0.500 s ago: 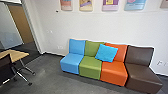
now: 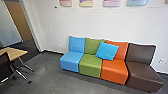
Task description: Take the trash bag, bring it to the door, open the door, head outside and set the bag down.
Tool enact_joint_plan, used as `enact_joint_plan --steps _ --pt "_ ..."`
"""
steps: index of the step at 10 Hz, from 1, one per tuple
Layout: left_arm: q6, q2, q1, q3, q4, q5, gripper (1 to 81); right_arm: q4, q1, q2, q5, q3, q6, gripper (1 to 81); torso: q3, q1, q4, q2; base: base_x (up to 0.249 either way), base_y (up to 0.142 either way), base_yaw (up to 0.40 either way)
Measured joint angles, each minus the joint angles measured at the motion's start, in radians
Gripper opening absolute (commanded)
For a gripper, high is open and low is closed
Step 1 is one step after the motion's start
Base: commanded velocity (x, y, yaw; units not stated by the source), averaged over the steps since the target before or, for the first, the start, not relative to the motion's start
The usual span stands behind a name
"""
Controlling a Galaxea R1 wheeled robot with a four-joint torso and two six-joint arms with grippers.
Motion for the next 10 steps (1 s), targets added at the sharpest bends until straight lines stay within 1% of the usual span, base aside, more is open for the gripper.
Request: enact_joint_plan --steps 2,4,6,8,9,10 --pt "-0.003 -0.03 -0.007 0.078 -0.013 0.0 81.1 0.0 0.007 -0.051 0.001 0.077 0.0 81.1 0.0 0.047 0.0 -0.074 0.0 0.0 0.0" --pt "-0.004 -0.073 -0.02 0.148 -0.037 0.0 81.1 0.0 0.014 -0.117 -0.002 0.133 0.0 81.1 0.0 0.092 0.0 -0.147 0.0 0.0 0.0" --pt "-0.009 -0.112 -0.022 0.161 -0.076 0.001 81.1 0.0 0.027 -0.159 -0.005 0.18 0.001 81.1 0.0 0.137 0.0 -0.219 0.0 0.0 0.0" --pt "-0.01 -0.113 -0.023 0.191 -0.081 0.0 81.1 0.0 0.046 -0.194 -0.005 0.246 0.004 81.1 -0.003 0.181 -0.002 -0.287 0.0 0.0 0.0" --pt "-0.01 -0.117 -0.023 0.211 -0.082 0.0 81.1 0.0 0.053 -0.222 -0.006 0.271 0.004 81.1 -0.015 0.198 -0.005 -0.316 0.0 0.0 0.0" --pt "-0.01 -0.13 -0.026 0.226 -0.083 0.0 81.1 0.0 0.053 -0.247 -0.007 0.296 0.004 81.1 -0.039 0.217 -0.006 -0.347 0.0 0.0 0.0"
